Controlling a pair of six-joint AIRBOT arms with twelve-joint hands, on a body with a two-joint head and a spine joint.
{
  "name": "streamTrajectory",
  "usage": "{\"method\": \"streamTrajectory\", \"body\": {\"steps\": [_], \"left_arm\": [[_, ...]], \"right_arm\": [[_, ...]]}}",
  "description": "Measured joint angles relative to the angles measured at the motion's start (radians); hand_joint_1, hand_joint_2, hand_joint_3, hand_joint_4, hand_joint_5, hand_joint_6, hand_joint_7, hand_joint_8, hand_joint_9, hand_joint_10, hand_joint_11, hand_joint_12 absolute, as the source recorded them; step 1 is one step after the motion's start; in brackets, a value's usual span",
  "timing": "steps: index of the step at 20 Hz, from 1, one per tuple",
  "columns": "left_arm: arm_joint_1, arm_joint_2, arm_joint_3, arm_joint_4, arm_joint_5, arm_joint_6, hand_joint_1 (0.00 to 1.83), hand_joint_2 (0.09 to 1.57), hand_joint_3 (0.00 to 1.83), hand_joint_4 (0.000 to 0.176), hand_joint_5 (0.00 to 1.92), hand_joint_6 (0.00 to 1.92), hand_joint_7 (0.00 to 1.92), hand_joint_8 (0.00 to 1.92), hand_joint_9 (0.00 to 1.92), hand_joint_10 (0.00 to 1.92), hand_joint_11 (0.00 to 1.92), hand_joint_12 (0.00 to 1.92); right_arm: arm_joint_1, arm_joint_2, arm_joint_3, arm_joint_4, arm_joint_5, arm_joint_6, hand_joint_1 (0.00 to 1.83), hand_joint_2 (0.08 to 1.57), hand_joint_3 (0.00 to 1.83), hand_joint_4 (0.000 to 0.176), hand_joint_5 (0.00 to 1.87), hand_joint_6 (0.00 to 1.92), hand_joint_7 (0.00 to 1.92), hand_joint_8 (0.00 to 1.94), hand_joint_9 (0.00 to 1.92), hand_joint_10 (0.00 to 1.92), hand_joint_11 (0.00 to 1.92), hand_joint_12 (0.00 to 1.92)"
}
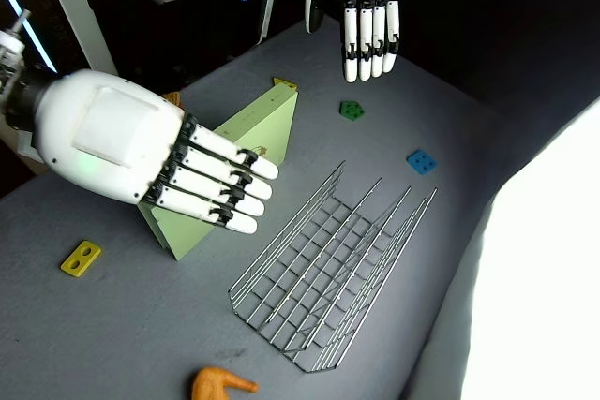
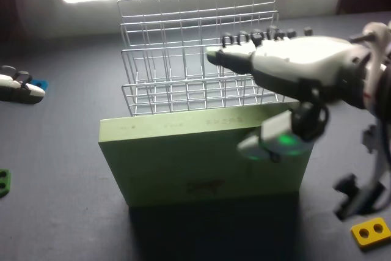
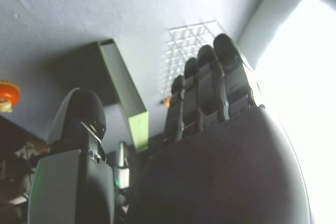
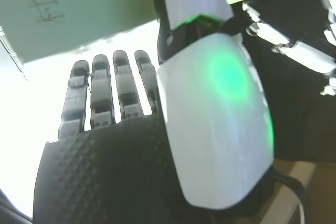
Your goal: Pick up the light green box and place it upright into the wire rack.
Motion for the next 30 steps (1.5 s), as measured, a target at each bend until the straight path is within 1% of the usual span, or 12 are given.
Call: {"method": "streamTrajectory", "body": {"steps": [3,5,7,8,12,14,18,20,22,23,24,30], "left_arm": [[-0.011,0.0,0.006,0.0,0.004,-0.002,0.66,1.23,0.0,0.013,0.1,0.0,0.16,0.0,0.18,0.0,0.0,0.48],[-0.011,0.0,0.008,0.0,-0.002,-0.002,0.65,1.24,0.0,0.017,0.1,0.0,0.16,0.0,0.19,0.0,0.0,0.55],[-0.011,0.0,0.001,0.0,0.0,-0.002,0.63,1.24,0.0,0.021,0.09,0.0,0.14,0.0,0.18,0.0,0.0,0.59],[-0.013,0.0,0.0,0.0,-0.002,-0.002,0.65,1.24,0.0,0.022,0.09,0.0,0.11,0.0,0.15,0.0,0.0,0.52],[-0.014,0.0,-0.007,0.0,-0.002,-0.002,0.74,1.2,0.0,0.019,0.16,0.02,0.13,0.0,0.17,0.0,0.0,0.54],[-0.014,0.0,-0.006,0.0,-0.001,-0.003,0.71,1.21,0.0,0.022,0.14,0.01,0.13,0.0,0.16,0.0,0.0,0.51],[-0.014,0.0,0.002,0.0,-0.002,-0.005,0.69,1.21,0.0,0.023,0.15,0.0,0.13,0.0,0.18,0.0,0.0,0.6],[-0.014,0.0,0.004,0.0,-0.001,-0.005,0.69,1.21,0.0,0.023,0.15,0.0,0.13,0.0,0.17,0.0,0.0,0.56],[-0.014,0.0,0.004,0.0,-0.002,-0.005,0.66,1.22,0.0,0.025,0.11,0.0,0.12,0.0,0.17,0.0,0.0,0.51],[-0.014,0.0,0.004,0.0,-0.001,-0.005,0.65,1.22,0.0,0.022,0.11,0.0,0.11,0.0,0.16,0.0,0.0,0.49],[-0.014,0.0,0.004,0.0,-0.002,-0.005,0.66,1.22,0.0,0.021,0.11,0.0,0.1,0.0,0.15,0.0,0.0,0.47],[-0.021,0.0,-0.006,0.0,-0.004,-0.005,0.66,1.22,0.0,0.021,0.1,0.0,0.1,0.0,0.15,0.0,0.0,0.46]], "right_arm": [[0.042,-0.035,0.013,0.128,0.003,-0.044,1.03,0.99,0.0,0.0,0.0,0.0,0.07,0.01,0.05,0.02,0.04,0.03],[0.059,-0.047,0.013,0.233,0.008,-0.072,1.03,0.96,0.0,0.0,0.03,0.01,0.11,0.01,0.09,0.02,0.0,0.38],[0.059,-0.056,0.013,0.292,0.011,-0.105,1.02,0.98,0.0,0.0,0.09,0.03,0.18,0.02,0.14,0.03,0.0,0.47],[0.059,-0.058,0.013,0.3,0.013,-0.105,1.0,0.99,0.0,0.0,0.11,0.03,0.2,0.02,0.17,0.04,0.0,0.55],[0.05,-0.069,0.024,0.299,0.006,-0.112,1.04,1.0,0.0,0.0,0.09,0.0,0.22,0.01,0.17,0.03,0.0,0.39],[0.032,-0.08,0.036,0.301,-0.002,-0.113,1.01,1.01,0.01,0.0,0.09,0.0,0.22,0.0,0.18,0.03,0.0,0.52],[0.025,-0.088,0.045,0.298,-0.021,-0.114,1.08,1.0,0.0,0.0,0.32,0.08,0.41,0.04,0.31,0.07,0.0,0.92],[0.021,-0.095,0.046,0.299,-0.029,-0.116,1.09,1.03,0.01,0.0,0.51,0.15,0.61,0.1,0.54,0.2,0.0,1.29],[0.019,-0.099,0.046,0.282,-0.039,-0.118,1.15,1.08,0.01,0.0,0.72,0.31,0.88,0.28,0.64,0.87,0.18,1.63],[0.019,-0.1,0.046,0.275,-0.042,-0.119,1.21,1.15,0.0,0.0,0.79,0.94,0.95,1.01,0.7,1.18,0.31,1.76],[0.014,-0.1,0.047,0.269,-0.047,-0.119,1.22,1.16,0.0,0.0,0.83,1.02,0.97,1.17,0.74,1.29,0.37,1.81],[0.014,-0.1,0.053,0.271,-0.043,-0.119,1.23,1.16,0.0,0.0,0.84,1.04,0.97,1.21,0.75,1.32,0.39,1.83]]}}
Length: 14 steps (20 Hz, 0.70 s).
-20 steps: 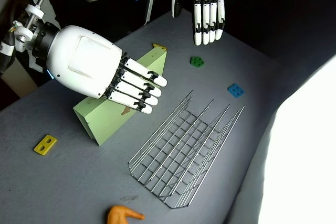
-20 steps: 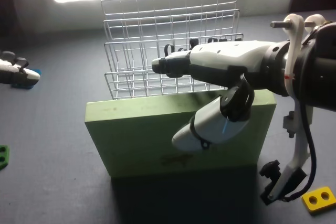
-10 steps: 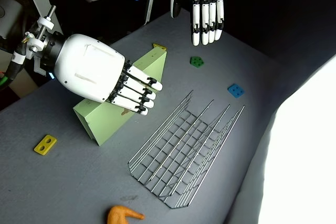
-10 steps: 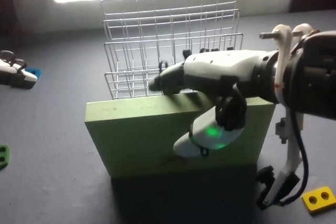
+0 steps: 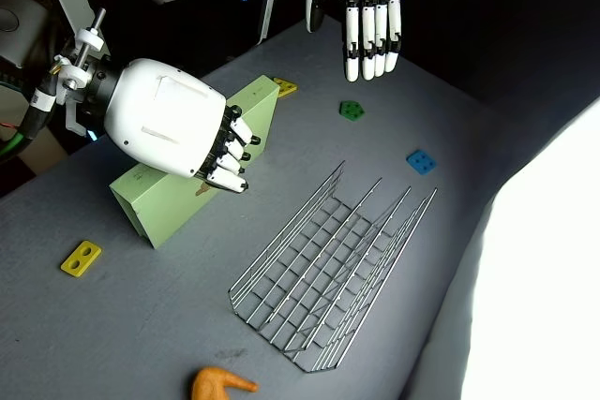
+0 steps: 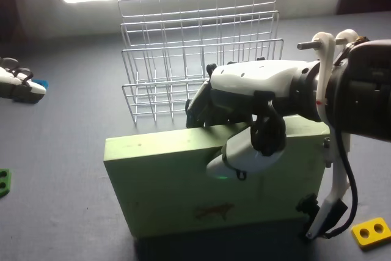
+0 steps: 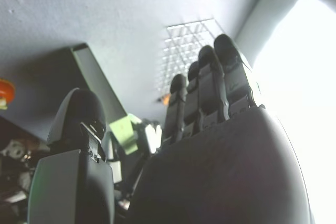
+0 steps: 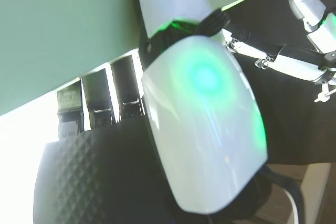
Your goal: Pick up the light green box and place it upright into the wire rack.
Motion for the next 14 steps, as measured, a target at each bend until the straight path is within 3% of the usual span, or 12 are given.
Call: {"method": "streamTrajectory", "body": {"steps": [2,7,11,14], "left_arm": [[-0.002,0.0,-0.008,-0.002,0.004,-0.001,0.66,1.22,0.0,0.02,0.11,0.0,0.1,0.0,0.15,0.0,0.0,0.48],[-0.002,0.0,-0.012,0.0,0.002,-0.003,0.69,1.21,0.0,0.021,0.15,0.01,0.12,0.0,0.18,0.0,0.0,0.6],[-0.002,0.0,-0.003,0.0,0.003,-0.006,0.66,1.21,0.0,0.024,0.14,0.0,0.11,0.0,0.17,0.0,0.0,0.54],[0.0,0.0,0.008,0.0,0.002,-0.008,0.68,1.21,0.0,0.016,0.14,0.01,0.15,0.01,0.18,0.01,0.0,0.59]], "right_arm": [[0.002,0.002,0.0,0.0,0.0,0.0,1.22,1.16,0.0,0.0,0.87,1.03,0.95,1.24,0.76,1.32,0.42,1.82],[0.093,0.053,-0.002,-0.002,0.004,-0.016,1.22,1.18,0.0,0.0,0.83,1.07,0.91,1.34,0.74,1.38,0.44,1.8],[0.142,0.079,-0.003,0.011,0.004,-0.107,1.22,1.15,0.0,0.0,0.9,1.01,0.93,1.24,0.77,1.31,0.46,1.78],[0.193,0.091,-0.003,0.0,-0.007,-0.207,1.22,1.15,0.0,0.0,0.92,0.97,0.93,1.26,0.77,1.31,0.47,1.75]]}}
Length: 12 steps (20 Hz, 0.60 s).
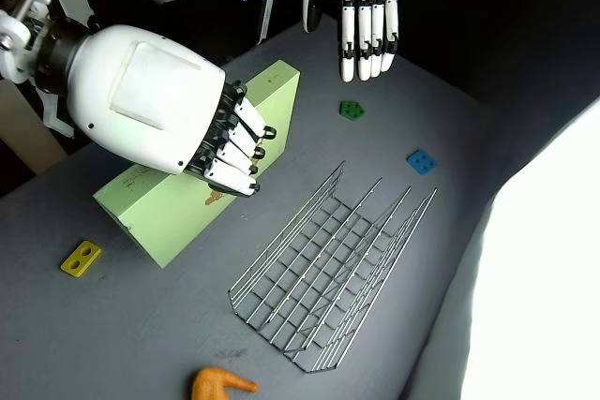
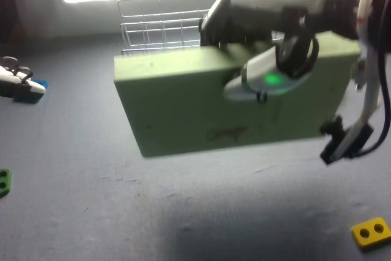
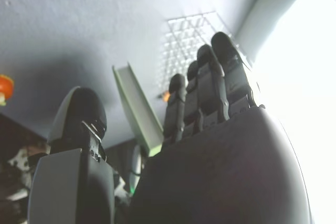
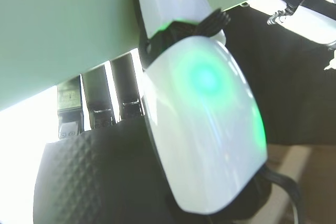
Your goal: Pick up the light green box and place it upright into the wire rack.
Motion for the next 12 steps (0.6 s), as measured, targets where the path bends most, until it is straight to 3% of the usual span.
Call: {"method": "streamTrajectory", "body": {"steps": [3,4,7,10,12], "left_arm": [[0.0,0.0,0.002,0.0,0.0,0.0,0.6,1.24,0.01,0.021,0.13,0.0,0.17,0.0,0.18,0.0,0.0,0.56],[0.0,0.0,0.003,0.0,0.0,0.0,0.59,1.24,0.01,0.015,0.13,0.0,0.16,0.0,0.17,0.0,0.0,0.56],[0.0,0.0,0.006,0.0,0.0,0.0,0.54,1.26,0.01,0.003,0.13,0.0,0.12,0.0,0.14,0.0,0.0,0.53],[0.0,0.0,0.018,0.0,-0.002,0.0,0.13,1.36,0.02,0.0,0.03,0.0,0.01,0.0,0.01,0.0,0.0,0.06],[0.0,0.0,0.018,0.0,0.0,0.0,0.02,1.39,0.02,0.0,0.0,0.0,0.0,0.0,0.0,0.0,0.0,0.0]], "right_arm": [[0.007,0.001,0.014,0.011,-0.021,-0.049,1.24,1.13,0.0,0.0,0.99,0.86,0.96,1.21,0.8,1.3,0.48,1.76],[0.023,-0.005,0.032,0.017,-0.025,-0.051,1.34,1.13,0.0,0.0,0.98,0.85,0.97,1.16,0.8,1.38,0.49,1.77],[0.069,-0.026,0.084,-0.003,-0.032,-0.04,1.23,1.13,0.0,0.0,0.98,0.89,0.95,1.22,0.78,1.36,0.45,1.82],[0.067,-0.033,0.096,0.011,-0.024,-0.052,1.21,1.17,0.01,0.0,0.85,1.1,0.91,1.3,0.76,1.35,0.49,1.79],[0.065,-0.042,0.11,0.007,-0.029,-0.053,1.2,1.18,0.01,0.0,0.82,1.15,0.89,1.32,0.74,1.38,0.46,1.8]]}}
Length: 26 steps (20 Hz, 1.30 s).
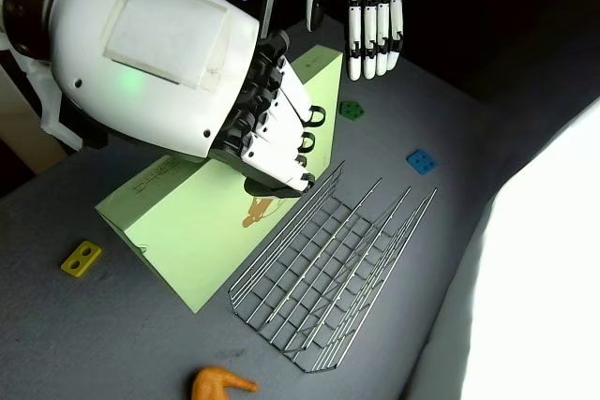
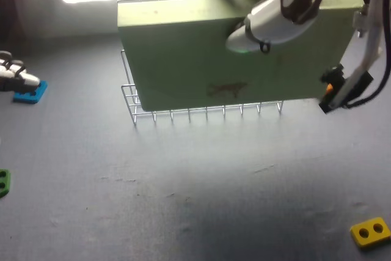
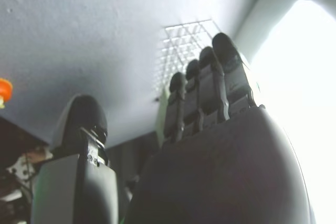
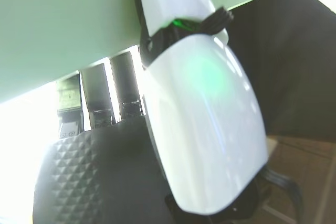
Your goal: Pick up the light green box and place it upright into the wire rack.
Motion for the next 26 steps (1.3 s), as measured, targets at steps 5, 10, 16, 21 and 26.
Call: {"method": "streamTrajectory", "body": {"steps": [5,10,16,21,26], "left_arm": [[-0.002,0.0,0.013,0.0,0.0,0.0,0.0,1.39,0.01,0.0,0.0,0.0,0.0,0.0,0.0,0.0,0.0,0.0],[-0.013,0.0,0.026,0.0,0.0,-0.008,0.0,1.38,0.0,0.0,0.0,0.0,0.0,0.0,0.0,0.0,0.0,0.0],[-0.013,0.002,0.026,0.0,-0.002,-0.011,0.0,1.38,0.0,0.0,0.01,0.0,0.02,0.01,0.02,0.01,0.02,0.01],[-0.013,0.002,0.033,-0.002,-0.002,-0.011,0.0,1.38,0.0,0.0,0.01,0.0,0.03,0.0,0.03,0.01,0.02,0.02],[-0.01,0.002,0.047,0.0,-0.003,-0.011,0.0,1.39,0.0,0.0,0.0,0.0,0.0,0.0,0.0,0.0,0.0,0.02]], "right_arm": [[-0.004,-0.022,0.047,-0.01,-0.098,0.016,1.19,1.19,0.0,0.0,0.84,1.13,0.88,1.33,0.71,1.42,0.41,1.85],[-0.003,-0.033,0.05,-0.061,-0.174,0.032,1.22,1.15,0.0,0.0,0.91,1.01,0.93,1.25,0.74,1.37,0.45,1.78],[-0.003,-0.046,0.078,-0.361,-0.179,0.281,1.2,1.17,0.0,0.0,0.86,1.09,0.89,1.3,0.73,1.38,0.48,1.79],[-0.026,-0.074,0.103,-0.501,-0.18,0.412,1.2,1.18,0.0,0.0,0.85,1.1,0.88,1.34,0.72,1.41,0.44,1.8],[-0.055,-0.092,0.134,-0.497,-0.18,0.426,1.2,1.17,0.0,0.0,0.85,1.11,0.91,1.27,0.73,1.36,0.45,1.77]]}}
